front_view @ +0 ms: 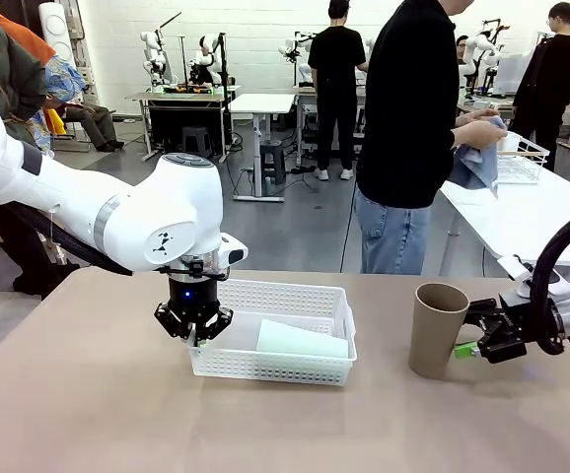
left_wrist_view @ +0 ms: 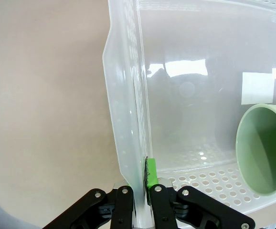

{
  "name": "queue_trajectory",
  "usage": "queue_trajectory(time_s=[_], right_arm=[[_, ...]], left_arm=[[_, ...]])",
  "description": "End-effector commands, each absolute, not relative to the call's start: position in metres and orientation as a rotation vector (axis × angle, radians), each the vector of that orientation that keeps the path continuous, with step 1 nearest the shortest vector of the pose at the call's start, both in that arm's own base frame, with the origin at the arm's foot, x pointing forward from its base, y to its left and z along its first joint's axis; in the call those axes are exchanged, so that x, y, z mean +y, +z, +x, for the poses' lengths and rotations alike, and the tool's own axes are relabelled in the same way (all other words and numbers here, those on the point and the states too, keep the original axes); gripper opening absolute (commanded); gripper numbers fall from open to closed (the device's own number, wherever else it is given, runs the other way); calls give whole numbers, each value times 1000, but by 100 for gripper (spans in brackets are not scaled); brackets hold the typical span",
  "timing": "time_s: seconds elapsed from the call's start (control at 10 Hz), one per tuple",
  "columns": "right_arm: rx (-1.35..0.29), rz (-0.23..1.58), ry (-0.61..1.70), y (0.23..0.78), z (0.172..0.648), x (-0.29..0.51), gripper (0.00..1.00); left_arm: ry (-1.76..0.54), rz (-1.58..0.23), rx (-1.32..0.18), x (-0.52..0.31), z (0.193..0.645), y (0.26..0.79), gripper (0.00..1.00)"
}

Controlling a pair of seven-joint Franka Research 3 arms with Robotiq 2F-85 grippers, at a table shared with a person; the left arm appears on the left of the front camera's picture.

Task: Clean and organize the cups into the basket.
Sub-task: Pick up the Reusable plastic cup from the right side of the table and stack it inside the Organizing basket in the center of the table.

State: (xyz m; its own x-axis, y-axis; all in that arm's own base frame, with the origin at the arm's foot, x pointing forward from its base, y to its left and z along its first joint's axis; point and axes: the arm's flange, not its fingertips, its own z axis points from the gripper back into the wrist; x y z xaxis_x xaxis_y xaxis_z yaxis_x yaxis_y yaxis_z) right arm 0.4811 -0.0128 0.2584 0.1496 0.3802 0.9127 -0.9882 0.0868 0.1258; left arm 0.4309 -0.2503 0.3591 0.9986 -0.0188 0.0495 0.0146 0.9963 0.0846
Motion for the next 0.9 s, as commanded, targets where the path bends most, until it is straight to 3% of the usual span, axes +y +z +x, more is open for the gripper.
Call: queue_trajectory(time_s=[0.0,0.8], right_arm=[[-854,945,1186,254,492,-10,100],[-823,1029,1206,252,492,17,100]], left_arm=[[-29,97,-61,-250,430,360,0],[-29,97,-61,-250,430,360,0]])
